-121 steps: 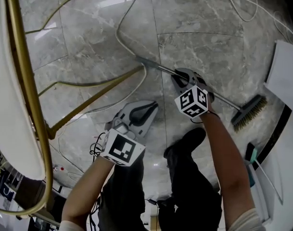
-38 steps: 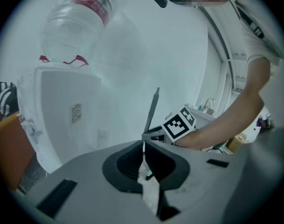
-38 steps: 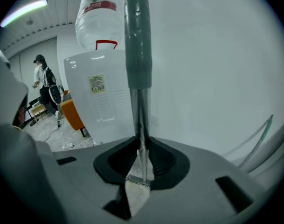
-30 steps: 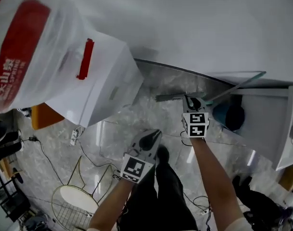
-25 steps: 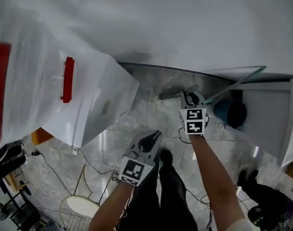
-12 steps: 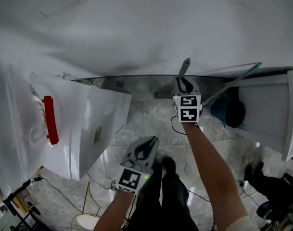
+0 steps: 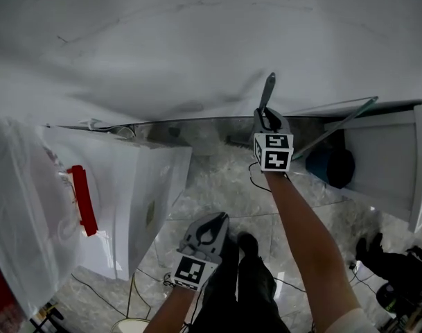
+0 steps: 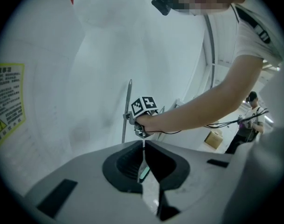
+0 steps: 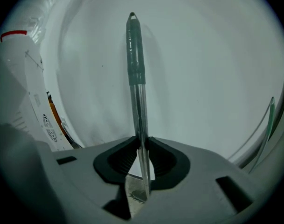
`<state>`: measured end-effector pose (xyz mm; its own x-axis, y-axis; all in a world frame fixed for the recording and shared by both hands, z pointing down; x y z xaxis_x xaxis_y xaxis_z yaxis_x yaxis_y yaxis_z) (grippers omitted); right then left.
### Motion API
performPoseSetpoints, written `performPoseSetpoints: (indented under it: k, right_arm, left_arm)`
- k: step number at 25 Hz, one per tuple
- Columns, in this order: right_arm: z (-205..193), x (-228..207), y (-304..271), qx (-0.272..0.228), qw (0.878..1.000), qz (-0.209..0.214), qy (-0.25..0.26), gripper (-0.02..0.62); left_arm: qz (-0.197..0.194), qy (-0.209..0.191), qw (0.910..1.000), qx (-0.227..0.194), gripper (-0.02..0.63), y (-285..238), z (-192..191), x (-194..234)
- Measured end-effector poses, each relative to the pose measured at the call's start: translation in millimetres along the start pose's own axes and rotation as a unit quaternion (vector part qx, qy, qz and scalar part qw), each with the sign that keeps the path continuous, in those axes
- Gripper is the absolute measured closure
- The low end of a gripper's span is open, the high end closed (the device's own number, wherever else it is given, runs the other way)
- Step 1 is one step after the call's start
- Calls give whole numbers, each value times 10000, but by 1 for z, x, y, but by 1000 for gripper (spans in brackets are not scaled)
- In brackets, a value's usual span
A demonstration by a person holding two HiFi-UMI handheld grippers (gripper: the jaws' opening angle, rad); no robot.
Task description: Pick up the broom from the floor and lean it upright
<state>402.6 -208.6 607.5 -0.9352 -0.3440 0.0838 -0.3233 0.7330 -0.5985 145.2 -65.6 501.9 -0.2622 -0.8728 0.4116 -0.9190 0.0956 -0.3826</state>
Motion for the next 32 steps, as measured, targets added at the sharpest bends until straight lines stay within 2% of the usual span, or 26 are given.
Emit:
performPoseSetpoints:
  k: [5, 9, 17, 18, 21, 32]
  right_arm:
    - [5, 0, -12, 18, 10000, -65, -49, 508]
    - [7, -1, -18, 54, 9999, -82, -30, 471]
    - [9, 6, -29, 63, 9998, 90, 193, 426]
    - [9, 7, -30, 57, 9996, 127, 252, 438]
    - [10, 13, -30, 84, 9988, 266, 412, 515]
    - [5, 15, 21, 864, 9858, 1261, 695, 515]
  left_arm:
    - [50, 28, 10000, 33, 591, 3, 1, 16]
    - [82, 82, 9999, 60, 591, 5, 0, 22]
    - [141, 178, 9996, 155, 591, 3, -8, 31]
    - [153, 197, 9996, 163, 591, 3, -9, 31]
    - [168, 218, 9994, 205, 591, 3, -12, 32]
    - [218, 147, 9996, 111, 591, 4, -1, 28]
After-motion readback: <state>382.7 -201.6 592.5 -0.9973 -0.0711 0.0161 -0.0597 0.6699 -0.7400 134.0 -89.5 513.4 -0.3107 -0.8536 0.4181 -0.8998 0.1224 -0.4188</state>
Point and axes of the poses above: the fingertips, and each gripper's own axes: y backward along the fingers, x to its left, z out of its top, the point moved 3 cm from there along y, backward along the fingers, and after that the axes turned 5 degrees about -z, right-handed, at the moved point
